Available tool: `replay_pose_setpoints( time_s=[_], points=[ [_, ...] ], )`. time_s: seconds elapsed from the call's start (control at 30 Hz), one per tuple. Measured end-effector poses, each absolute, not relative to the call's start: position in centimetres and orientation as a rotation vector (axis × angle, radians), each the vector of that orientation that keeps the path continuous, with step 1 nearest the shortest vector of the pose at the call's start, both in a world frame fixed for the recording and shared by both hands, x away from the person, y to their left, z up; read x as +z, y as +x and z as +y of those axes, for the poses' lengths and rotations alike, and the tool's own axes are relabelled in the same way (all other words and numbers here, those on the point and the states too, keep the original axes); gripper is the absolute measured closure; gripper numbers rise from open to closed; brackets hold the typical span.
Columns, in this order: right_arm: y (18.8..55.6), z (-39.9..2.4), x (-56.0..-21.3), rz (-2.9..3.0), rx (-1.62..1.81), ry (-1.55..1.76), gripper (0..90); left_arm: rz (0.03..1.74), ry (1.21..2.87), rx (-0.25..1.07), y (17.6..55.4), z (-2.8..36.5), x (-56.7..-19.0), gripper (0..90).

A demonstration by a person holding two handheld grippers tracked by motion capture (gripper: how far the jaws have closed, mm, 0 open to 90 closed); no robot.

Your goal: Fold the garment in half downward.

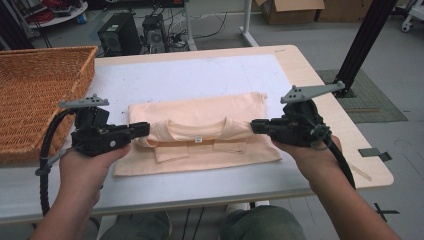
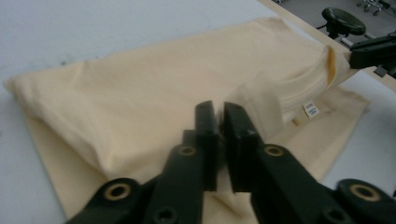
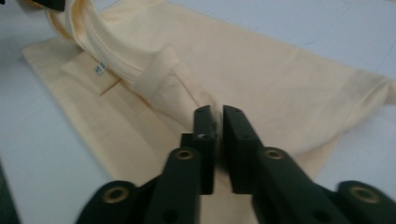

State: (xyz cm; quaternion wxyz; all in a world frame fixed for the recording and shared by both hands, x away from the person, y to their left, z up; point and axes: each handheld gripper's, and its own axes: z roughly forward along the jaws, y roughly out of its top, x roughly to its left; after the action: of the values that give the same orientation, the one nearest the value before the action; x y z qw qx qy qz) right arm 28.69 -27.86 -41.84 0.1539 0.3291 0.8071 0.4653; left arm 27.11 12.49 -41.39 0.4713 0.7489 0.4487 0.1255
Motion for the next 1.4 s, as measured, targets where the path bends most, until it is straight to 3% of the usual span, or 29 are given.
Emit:
replay_pose_setpoints(
  time_s=[0.03, 0.13, 0.23, 0.5, 0.7, 0.93, 1.4],
  points=[
    [28.0, -28.1, -42.0, 2.303, 1.331, 0.956, 69.8, 1.121, 1.829, 0.304, 26.6, 12.7, -41.7, 57.2],
    [26.6, -28.9, -42.0, 2.272, 1.353, 0.972, 62.8, 1.146, 1.812, 0.317, 25.9, 13.1, -41.7, 47.2],
    [26.6, -29.6, -41.3, 2.242, 1.365, 0.983, 61.8, 1.150, 1.792, 0.339, 26.2, 13.3, -41.1, 42.6],
    [31.0, -29.8, -39.3, 2.186, 1.373, 0.981, 43.0, 1.131, 1.789, 0.367, 29.4, 13.2, -38.9, 32.2],
    [33.6, -29.9, -38.2, 2.158, 1.388, 0.993, 29.7, 1.108, 1.793, 0.390, 30.7, 13.3, -38.0, 28.4],
    [35.4, -29.7, -38.0, 2.174, 1.370, 0.993, 22.4, 1.128, 1.763, 0.398, 30.9, 14.2, -38.0, 25.6],
    [36.5, -29.2, -37.7, 2.183, 1.362, 1.001, 17.5, 1.135, 1.782, 0.372, 30.7, 14.2, -38.1, 22.5]
  ],
)
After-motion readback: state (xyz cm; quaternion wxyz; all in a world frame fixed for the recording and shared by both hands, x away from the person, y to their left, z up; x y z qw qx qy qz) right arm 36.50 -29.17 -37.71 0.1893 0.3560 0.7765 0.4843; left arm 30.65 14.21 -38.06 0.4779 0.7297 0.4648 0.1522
